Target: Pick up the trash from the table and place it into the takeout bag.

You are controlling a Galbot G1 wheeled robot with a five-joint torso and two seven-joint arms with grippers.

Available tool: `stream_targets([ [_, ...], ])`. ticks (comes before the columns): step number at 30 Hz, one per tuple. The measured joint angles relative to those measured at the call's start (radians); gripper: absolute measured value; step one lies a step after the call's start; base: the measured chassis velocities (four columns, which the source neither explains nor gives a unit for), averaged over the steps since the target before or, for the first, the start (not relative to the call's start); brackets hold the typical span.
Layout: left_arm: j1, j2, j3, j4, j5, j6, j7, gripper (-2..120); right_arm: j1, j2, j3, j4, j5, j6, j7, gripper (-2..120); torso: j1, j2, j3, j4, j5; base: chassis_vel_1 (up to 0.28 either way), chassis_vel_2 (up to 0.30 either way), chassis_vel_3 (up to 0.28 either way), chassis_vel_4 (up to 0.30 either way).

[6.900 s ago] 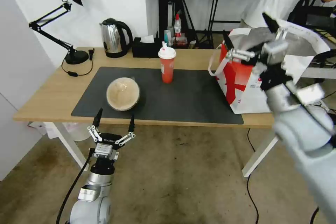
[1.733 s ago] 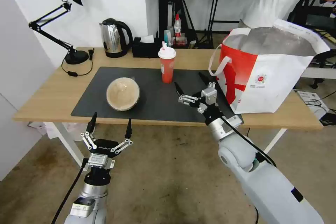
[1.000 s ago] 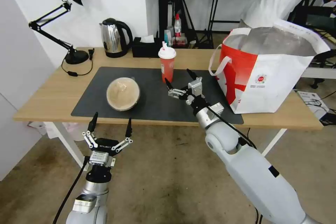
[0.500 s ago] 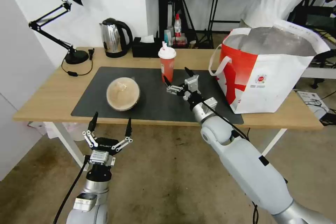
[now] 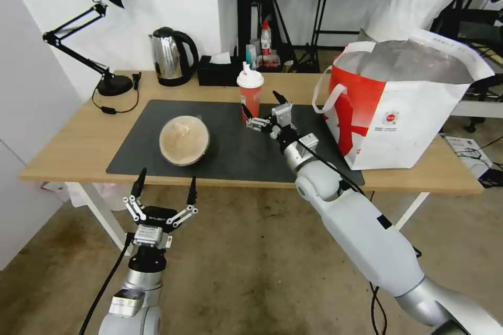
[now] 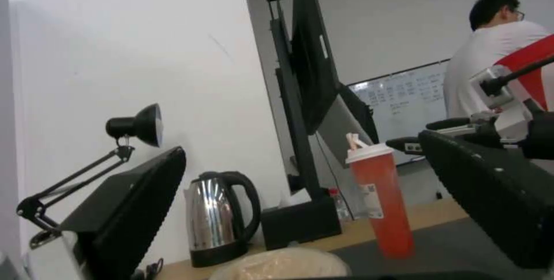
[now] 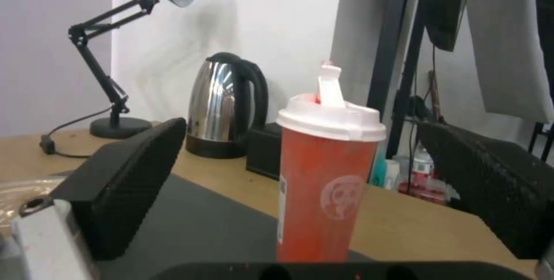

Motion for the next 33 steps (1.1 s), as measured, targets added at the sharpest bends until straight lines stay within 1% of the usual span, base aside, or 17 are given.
stream_targets([
  [16, 0.001, 0.0, -0.003, 0.001, -0.001, -0.001, 0.0, 100, 0.057, 0.017, -0.016, -0.079, -0.002, 0.019, -0.015, 99, 0.0, 0.0, 0.0, 0.0001, 0.0, 0.0, 0.0, 0.0, 0.0],
  [33, -0.002, 0.0, -0.005, 0.004, 0.0, -0.001, 0.0, 100, 0.087, 0.046, -0.022, -0.168, -0.009, 0.036, -0.03, 100, 0.0, 0.0, 0.0, 0.0, 0.0, 0.0, 0.0, 0.0, 0.0],
])
